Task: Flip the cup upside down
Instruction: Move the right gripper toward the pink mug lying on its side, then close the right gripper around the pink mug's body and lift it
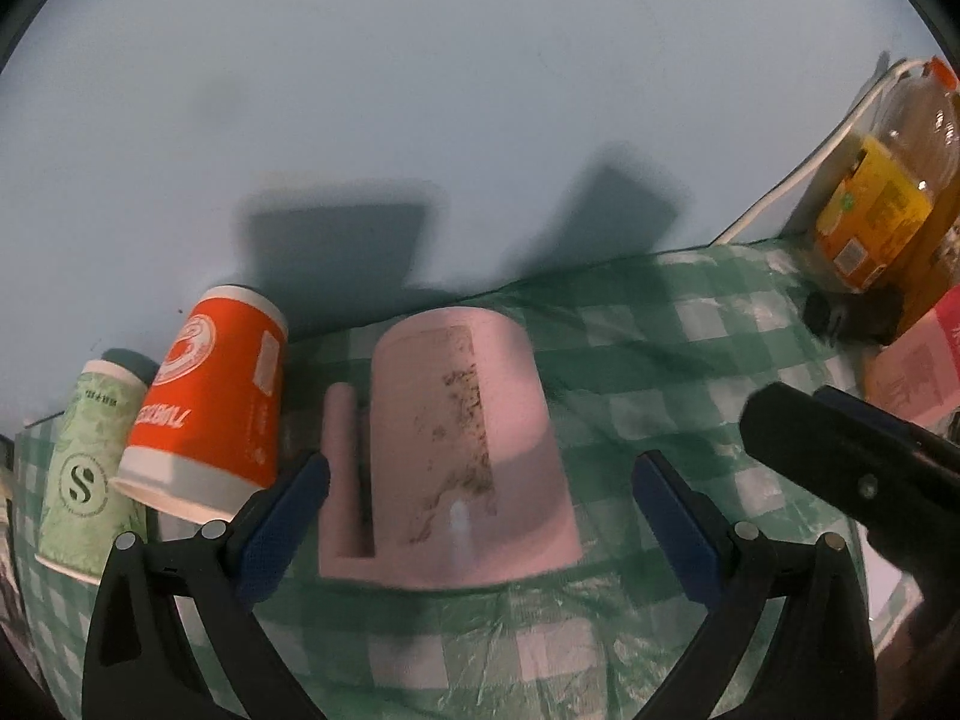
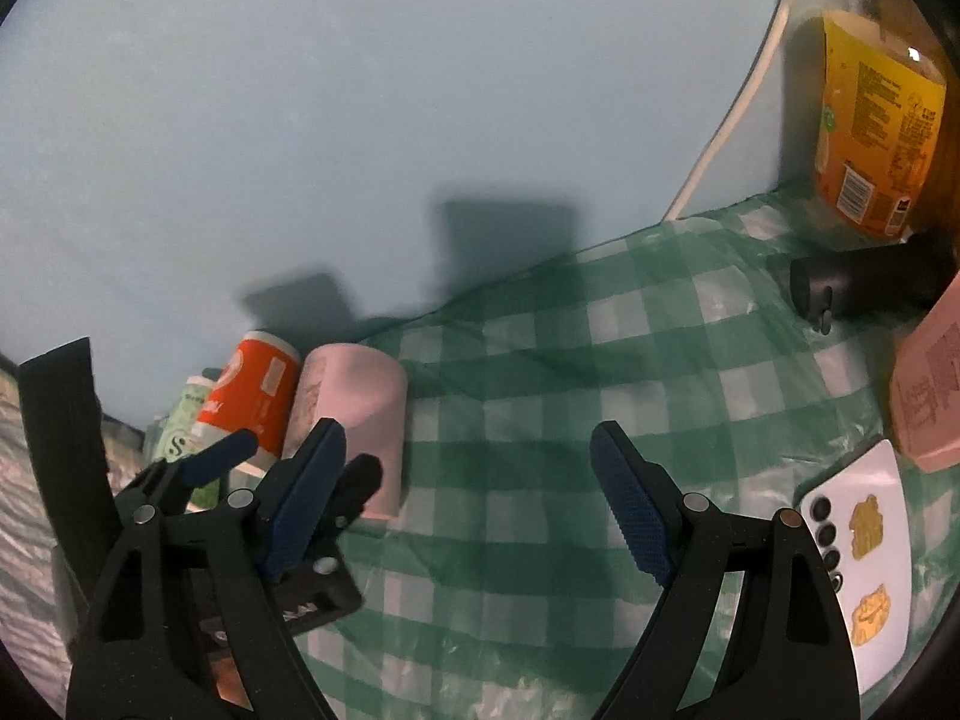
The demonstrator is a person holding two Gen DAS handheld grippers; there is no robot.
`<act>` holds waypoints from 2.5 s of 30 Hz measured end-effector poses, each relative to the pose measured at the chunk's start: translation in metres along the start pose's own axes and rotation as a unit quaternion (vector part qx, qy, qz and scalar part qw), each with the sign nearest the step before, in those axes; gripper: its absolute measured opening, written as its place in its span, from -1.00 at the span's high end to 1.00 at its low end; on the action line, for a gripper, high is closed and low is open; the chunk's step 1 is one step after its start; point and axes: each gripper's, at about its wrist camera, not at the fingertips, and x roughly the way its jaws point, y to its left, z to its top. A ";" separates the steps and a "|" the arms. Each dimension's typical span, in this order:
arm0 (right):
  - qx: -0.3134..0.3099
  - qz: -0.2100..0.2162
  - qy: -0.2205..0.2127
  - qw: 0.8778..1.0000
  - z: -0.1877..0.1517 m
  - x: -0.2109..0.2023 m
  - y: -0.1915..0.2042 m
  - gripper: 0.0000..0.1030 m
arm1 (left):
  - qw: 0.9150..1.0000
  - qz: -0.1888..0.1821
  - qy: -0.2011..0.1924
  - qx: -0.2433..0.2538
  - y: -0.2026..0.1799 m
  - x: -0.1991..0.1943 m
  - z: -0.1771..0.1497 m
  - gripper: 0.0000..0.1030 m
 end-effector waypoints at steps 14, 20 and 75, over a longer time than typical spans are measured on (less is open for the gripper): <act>0.013 -0.013 0.016 1.000 -0.003 0.023 -0.026 -0.66 | 0.998 0.022 0.056 -0.010 0.002 0.052 0.015 -0.47; 0.004 -0.011 0.015 1.000 -0.006 0.023 -0.025 -0.66 | 0.999 0.009 0.048 0.008 0.002 0.049 0.013 -0.45; -0.068 0.143 0.068 0.985 -0.143 -0.003 0.057 -0.66 | 0.992 -0.061 0.021 0.107 0.074 -0.062 -0.128 -0.59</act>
